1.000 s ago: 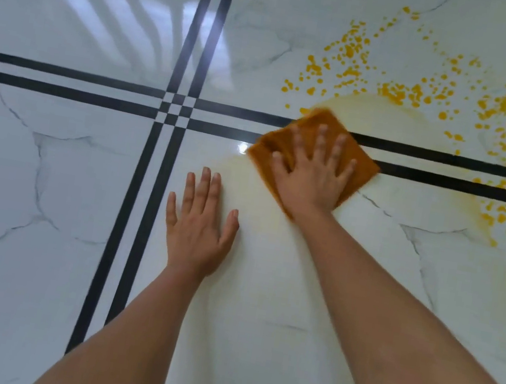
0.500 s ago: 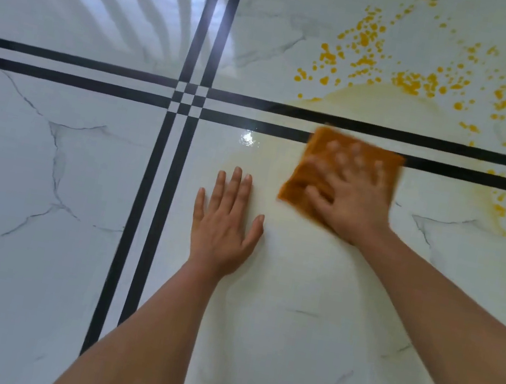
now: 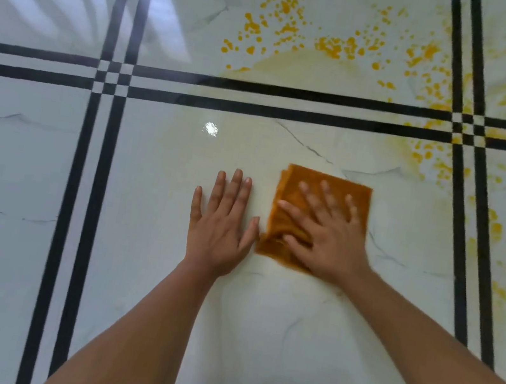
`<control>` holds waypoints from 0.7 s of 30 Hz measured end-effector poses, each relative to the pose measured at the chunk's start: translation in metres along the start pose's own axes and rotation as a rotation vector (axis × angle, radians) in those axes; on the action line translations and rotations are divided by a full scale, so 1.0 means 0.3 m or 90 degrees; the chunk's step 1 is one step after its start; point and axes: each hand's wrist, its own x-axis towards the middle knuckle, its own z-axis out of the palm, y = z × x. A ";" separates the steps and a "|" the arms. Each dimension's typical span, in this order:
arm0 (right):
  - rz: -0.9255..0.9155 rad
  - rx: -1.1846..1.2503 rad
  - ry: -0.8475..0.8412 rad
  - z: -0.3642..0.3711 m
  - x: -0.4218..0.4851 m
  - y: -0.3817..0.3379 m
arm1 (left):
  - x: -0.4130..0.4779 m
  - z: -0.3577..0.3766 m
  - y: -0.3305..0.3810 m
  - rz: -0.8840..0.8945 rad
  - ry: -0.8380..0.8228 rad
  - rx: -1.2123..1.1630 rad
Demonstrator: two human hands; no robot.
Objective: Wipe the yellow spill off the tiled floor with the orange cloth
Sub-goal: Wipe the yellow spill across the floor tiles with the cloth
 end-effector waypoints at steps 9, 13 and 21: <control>0.045 -0.002 0.003 0.005 -0.208 0.211 | 0.044 0.050 0.206 0.092 -0.041 0.022; 0.458 0.051 0.069 -0.045 -0.185 0.485 | 0.116 0.080 0.360 0.130 -0.041 0.019; 0.237 -0.015 0.060 -0.023 -0.327 0.598 | 0.185 0.142 0.576 0.221 -0.104 0.028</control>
